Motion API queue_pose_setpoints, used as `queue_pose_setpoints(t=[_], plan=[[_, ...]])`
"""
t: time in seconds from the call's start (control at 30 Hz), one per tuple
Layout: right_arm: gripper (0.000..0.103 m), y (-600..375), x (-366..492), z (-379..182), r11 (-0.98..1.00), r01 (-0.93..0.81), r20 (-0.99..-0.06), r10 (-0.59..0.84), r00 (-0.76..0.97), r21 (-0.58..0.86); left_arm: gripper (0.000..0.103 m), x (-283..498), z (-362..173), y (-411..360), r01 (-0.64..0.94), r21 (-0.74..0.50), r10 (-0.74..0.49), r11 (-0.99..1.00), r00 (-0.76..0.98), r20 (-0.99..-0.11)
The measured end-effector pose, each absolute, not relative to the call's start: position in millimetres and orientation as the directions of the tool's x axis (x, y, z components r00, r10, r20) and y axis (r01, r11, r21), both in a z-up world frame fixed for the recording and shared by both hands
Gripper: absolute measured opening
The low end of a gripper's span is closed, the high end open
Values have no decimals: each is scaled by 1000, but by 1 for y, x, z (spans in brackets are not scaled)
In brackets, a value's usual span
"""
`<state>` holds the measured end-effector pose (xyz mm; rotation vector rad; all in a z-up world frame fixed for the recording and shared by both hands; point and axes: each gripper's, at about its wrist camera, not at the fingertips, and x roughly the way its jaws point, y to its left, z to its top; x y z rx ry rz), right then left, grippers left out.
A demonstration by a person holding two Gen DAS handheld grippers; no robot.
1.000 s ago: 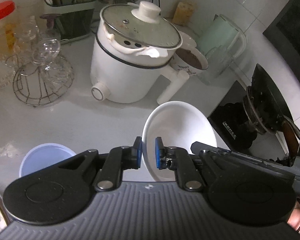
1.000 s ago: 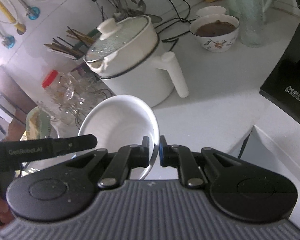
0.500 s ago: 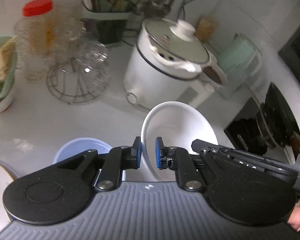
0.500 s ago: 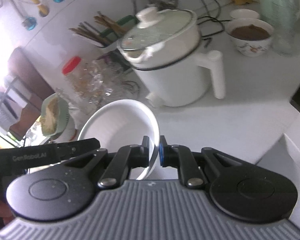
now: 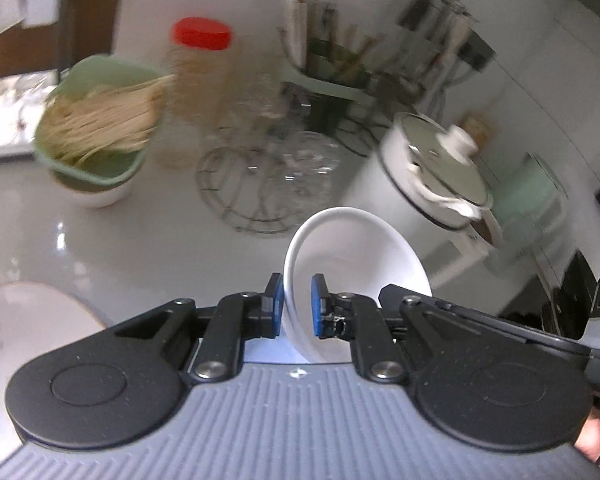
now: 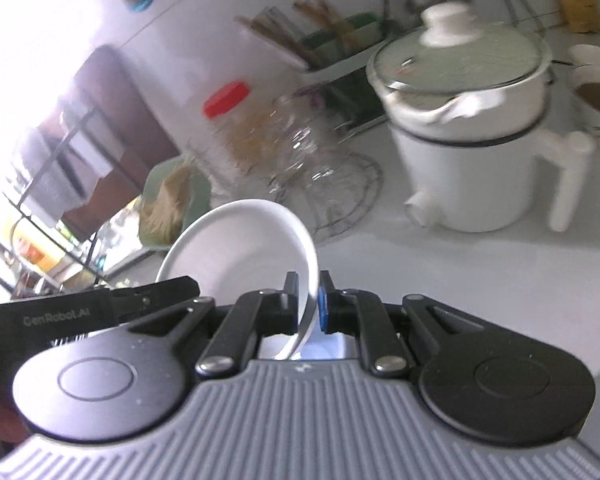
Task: Organize plates and bowls
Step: 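Lift the white bowl with the left gripper and carry it toward the blue bowls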
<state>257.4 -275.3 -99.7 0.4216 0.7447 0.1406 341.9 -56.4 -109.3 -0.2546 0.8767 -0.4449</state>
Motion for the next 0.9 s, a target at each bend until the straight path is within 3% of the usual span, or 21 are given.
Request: queue_pose_setpoints(t=[0.33, 0.9], plan=[[13, -238, 286, -133, 926, -44, -707, 315, 633, 374, 15, 343, -155, -33, 145, -376, -388, 915, 566, -727], [14, -250, 282, -151, 937, 12, -753, 273, 599, 350, 15, 346, -181, -55, 154, -358, -384, 921, 508, -771]])
